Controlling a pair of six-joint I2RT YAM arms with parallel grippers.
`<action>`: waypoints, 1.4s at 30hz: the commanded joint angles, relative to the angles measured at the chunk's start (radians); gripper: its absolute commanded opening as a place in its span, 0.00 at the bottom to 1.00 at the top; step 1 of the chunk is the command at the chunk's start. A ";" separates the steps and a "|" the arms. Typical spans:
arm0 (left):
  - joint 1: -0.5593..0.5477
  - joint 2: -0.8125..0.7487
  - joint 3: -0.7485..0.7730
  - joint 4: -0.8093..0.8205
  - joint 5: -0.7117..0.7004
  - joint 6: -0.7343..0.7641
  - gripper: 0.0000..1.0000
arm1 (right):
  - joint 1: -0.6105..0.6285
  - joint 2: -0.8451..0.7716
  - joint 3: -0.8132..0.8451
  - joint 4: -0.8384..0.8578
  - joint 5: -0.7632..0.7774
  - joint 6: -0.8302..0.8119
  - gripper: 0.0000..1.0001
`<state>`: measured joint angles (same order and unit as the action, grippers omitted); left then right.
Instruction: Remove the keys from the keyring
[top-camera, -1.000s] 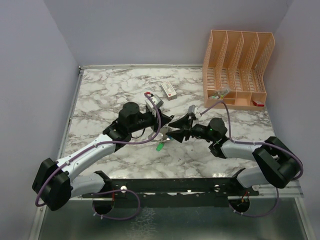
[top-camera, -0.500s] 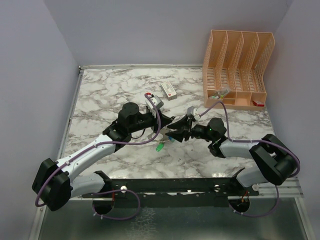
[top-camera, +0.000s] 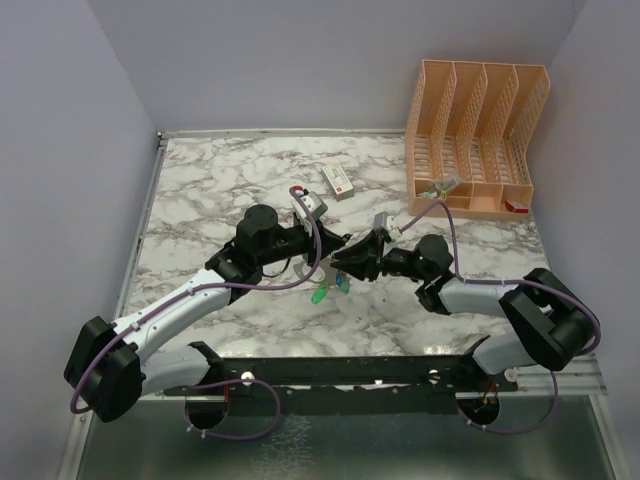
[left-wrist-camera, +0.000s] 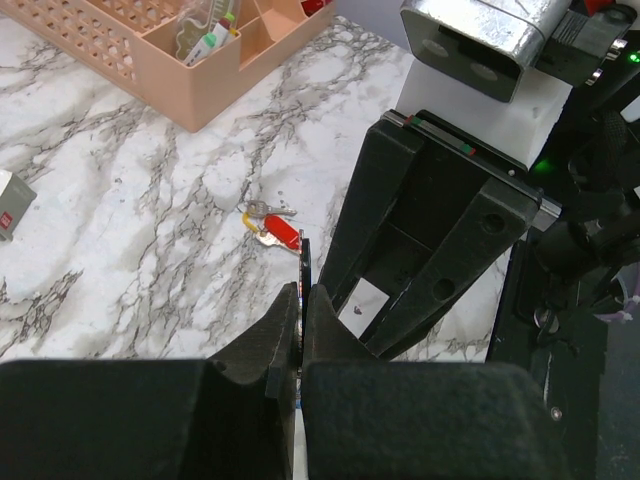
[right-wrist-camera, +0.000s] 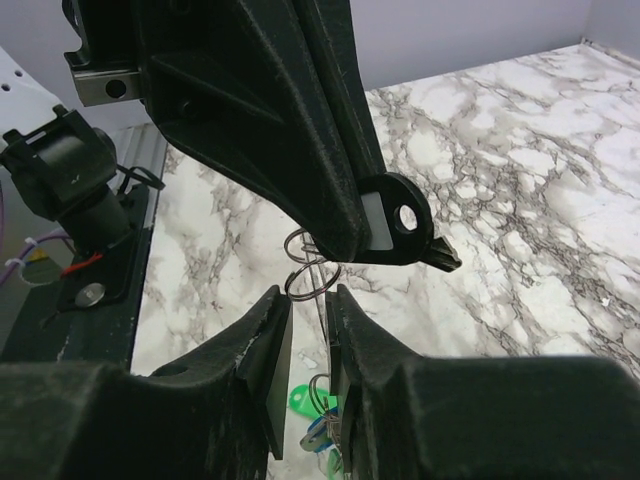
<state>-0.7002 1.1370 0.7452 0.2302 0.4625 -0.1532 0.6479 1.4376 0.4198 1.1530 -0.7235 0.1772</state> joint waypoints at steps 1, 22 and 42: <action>0.004 -0.017 -0.004 0.047 0.034 -0.006 0.00 | 0.003 -0.012 0.022 0.040 -0.027 0.012 0.27; 0.004 -0.013 -0.003 0.034 0.073 0.034 0.00 | 0.003 -0.027 0.036 0.041 -0.022 0.143 0.01; 0.004 -0.010 0.006 0.002 0.078 0.061 0.00 | 0.003 -0.038 0.037 0.031 0.059 0.248 0.01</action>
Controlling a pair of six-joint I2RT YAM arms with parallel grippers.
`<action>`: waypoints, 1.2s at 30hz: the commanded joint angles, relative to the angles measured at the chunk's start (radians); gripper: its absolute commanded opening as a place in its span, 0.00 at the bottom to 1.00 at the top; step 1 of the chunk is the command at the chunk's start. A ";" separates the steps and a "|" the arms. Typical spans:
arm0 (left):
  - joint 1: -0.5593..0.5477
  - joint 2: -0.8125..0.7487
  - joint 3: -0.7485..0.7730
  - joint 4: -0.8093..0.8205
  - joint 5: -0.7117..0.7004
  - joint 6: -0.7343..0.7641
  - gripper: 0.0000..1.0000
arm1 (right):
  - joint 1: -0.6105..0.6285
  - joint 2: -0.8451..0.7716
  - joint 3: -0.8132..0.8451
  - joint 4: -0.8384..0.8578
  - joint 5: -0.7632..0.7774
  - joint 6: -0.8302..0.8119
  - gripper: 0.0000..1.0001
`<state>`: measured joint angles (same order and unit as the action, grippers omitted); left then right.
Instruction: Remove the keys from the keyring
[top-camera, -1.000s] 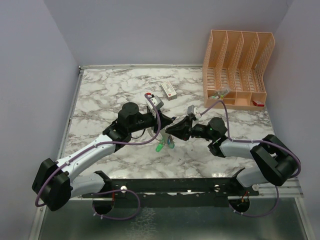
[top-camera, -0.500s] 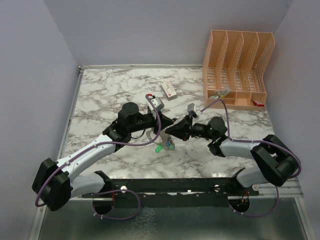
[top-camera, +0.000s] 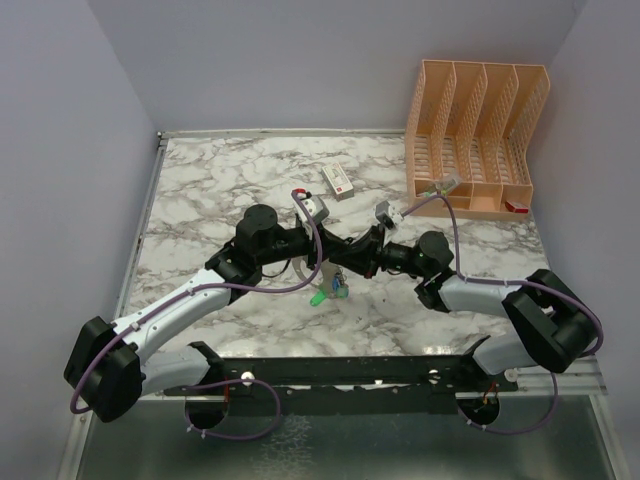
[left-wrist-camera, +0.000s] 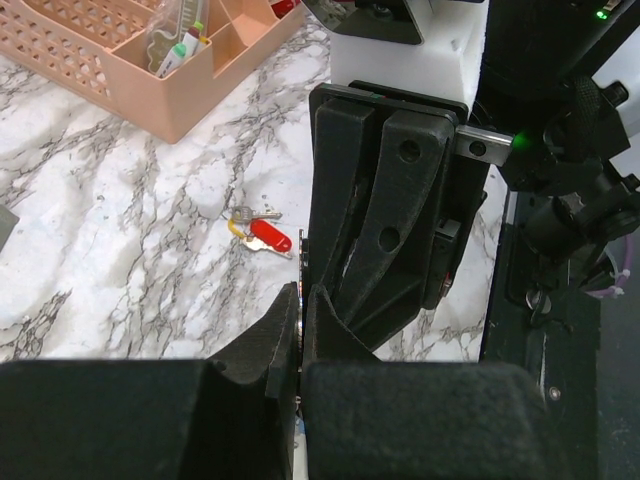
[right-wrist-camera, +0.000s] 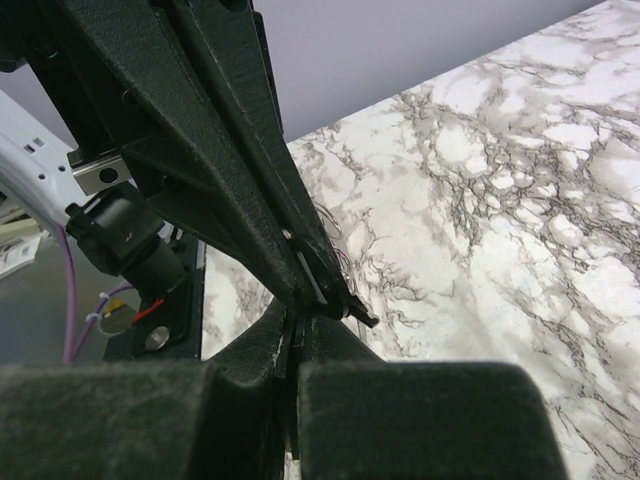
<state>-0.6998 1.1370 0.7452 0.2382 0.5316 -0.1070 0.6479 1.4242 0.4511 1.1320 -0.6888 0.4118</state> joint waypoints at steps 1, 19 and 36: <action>0.003 -0.010 0.006 -0.005 0.009 0.014 0.00 | 0.003 -0.025 -0.002 0.079 0.033 0.028 0.01; 0.003 -0.030 0.003 -0.012 0.021 0.030 0.00 | 0.004 -0.060 -0.004 0.016 0.135 0.093 0.01; 0.009 -0.075 -0.010 -0.019 -0.130 0.024 0.00 | 0.003 0.039 0.015 0.098 -0.052 0.058 0.01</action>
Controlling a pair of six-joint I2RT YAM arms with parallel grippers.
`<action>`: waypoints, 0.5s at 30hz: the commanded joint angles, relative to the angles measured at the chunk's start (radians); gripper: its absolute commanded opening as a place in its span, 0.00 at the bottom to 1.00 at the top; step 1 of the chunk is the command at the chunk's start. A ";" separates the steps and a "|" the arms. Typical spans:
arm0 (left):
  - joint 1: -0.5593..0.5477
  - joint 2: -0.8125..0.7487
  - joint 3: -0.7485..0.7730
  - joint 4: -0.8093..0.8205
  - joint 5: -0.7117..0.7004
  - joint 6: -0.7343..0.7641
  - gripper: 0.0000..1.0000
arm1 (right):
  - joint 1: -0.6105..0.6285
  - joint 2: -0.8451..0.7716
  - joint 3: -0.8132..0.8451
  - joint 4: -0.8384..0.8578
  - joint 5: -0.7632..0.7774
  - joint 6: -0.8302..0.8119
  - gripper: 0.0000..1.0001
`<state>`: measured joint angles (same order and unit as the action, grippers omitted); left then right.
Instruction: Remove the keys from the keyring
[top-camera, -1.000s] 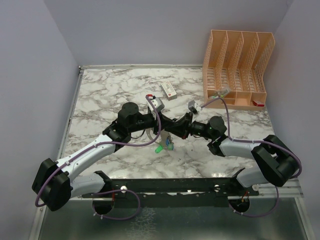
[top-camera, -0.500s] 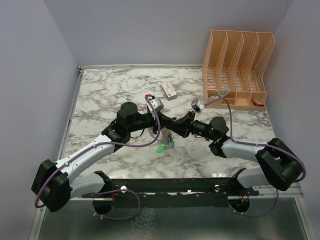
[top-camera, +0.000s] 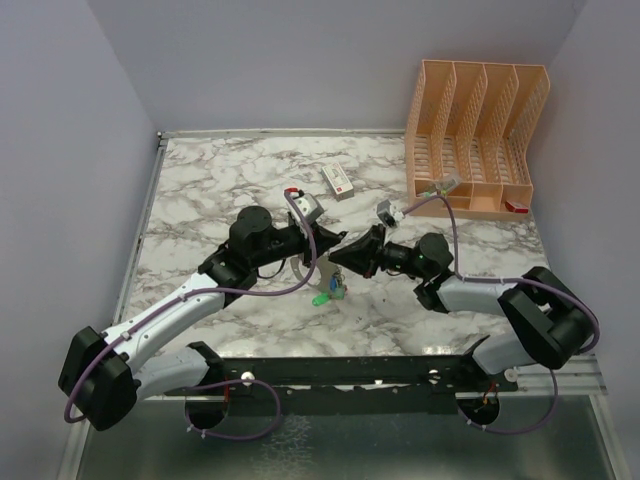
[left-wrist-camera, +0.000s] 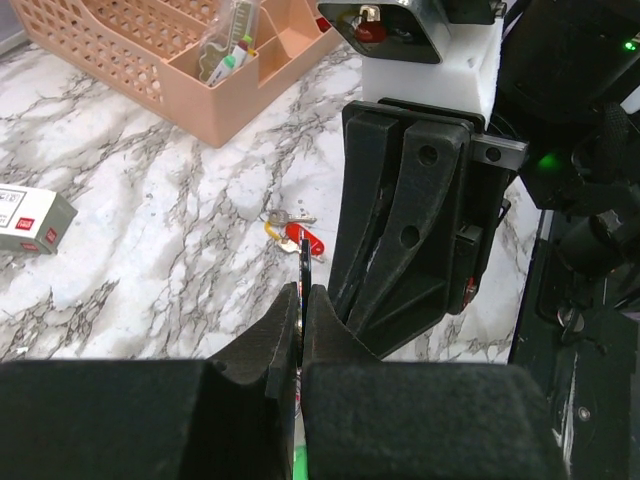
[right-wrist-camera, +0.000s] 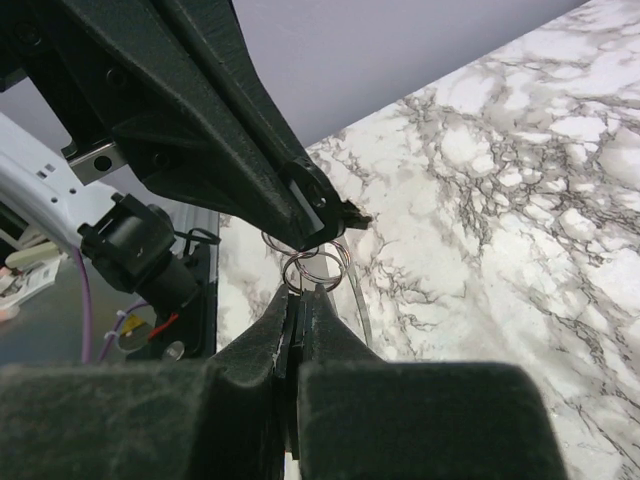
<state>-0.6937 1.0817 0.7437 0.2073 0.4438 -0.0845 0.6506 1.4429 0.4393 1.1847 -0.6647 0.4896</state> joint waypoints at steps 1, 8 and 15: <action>0.002 -0.018 -0.009 0.013 -0.042 0.001 0.00 | 0.000 0.023 0.029 0.047 -0.087 -0.019 0.01; 0.002 0.011 -0.006 0.020 -0.034 -0.022 0.00 | 0.001 0.025 0.021 0.082 -0.141 -0.042 0.01; 0.002 0.005 -0.009 0.020 -0.038 -0.024 0.00 | 0.000 -0.032 -0.013 0.049 -0.054 -0.071 0.18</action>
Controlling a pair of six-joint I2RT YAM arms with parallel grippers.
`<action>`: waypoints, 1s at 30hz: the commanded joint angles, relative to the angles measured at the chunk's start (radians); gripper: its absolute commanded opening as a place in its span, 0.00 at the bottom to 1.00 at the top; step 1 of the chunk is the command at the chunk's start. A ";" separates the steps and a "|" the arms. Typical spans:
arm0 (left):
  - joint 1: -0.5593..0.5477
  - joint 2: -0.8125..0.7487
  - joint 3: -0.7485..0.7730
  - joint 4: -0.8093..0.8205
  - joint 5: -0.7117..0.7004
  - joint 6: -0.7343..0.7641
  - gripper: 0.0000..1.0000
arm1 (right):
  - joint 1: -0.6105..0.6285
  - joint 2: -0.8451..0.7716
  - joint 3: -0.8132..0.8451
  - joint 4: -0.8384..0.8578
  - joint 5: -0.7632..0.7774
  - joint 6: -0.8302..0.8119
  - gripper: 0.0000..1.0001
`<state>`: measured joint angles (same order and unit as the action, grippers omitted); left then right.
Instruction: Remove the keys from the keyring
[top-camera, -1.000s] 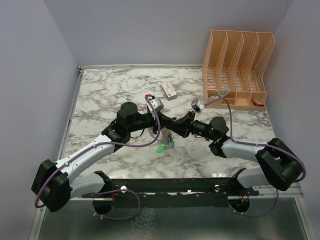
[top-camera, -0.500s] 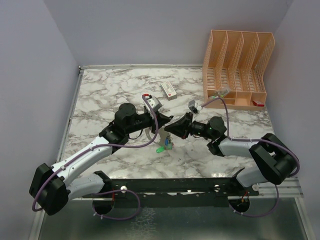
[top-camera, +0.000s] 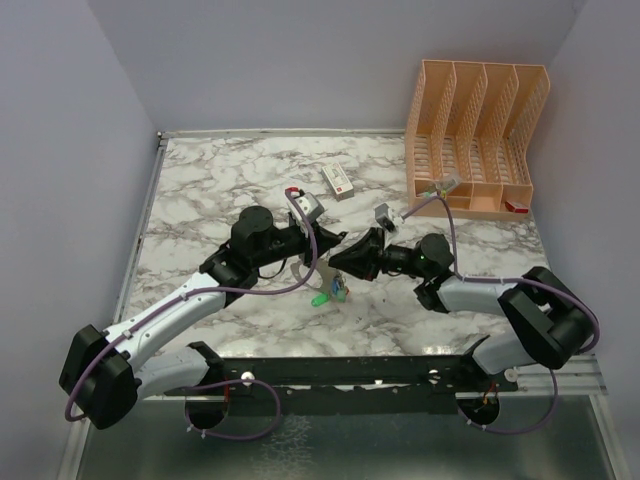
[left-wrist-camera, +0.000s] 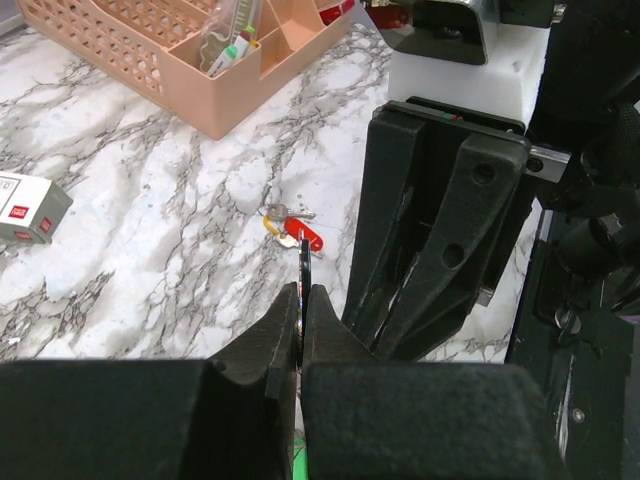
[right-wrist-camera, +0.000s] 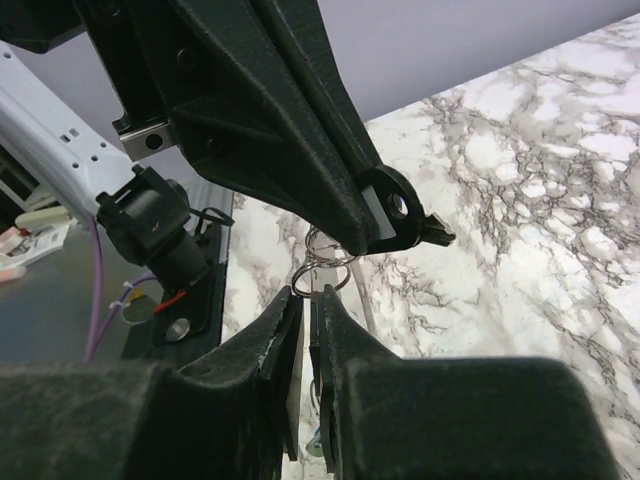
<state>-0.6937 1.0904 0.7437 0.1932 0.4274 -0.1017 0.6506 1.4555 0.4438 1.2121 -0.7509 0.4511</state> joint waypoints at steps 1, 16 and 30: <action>0.003 -0.004 -0.009 0.035 -0.019 -0.006 0.00 | 0.001 -0.051 -0.023 0.023 0.041 -0.034 0.20; 0.003 -0.009 -0.016 0.054 0.002 -0.016 0.00 | 0.000 -0.030 -0.056 0.113 0.103 0.006 0.33; 0.003 -0.015 -0.020 0.067 0.012 -0.028 0.00 | 0.001 0.063 -0.027 0.178 0.065 0.035 0.34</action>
<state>-0.6937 1.0904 0.7307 0.2054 0.4263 -0.1188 0.6506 1.4910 0.4000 1.3388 -0.6750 0.4820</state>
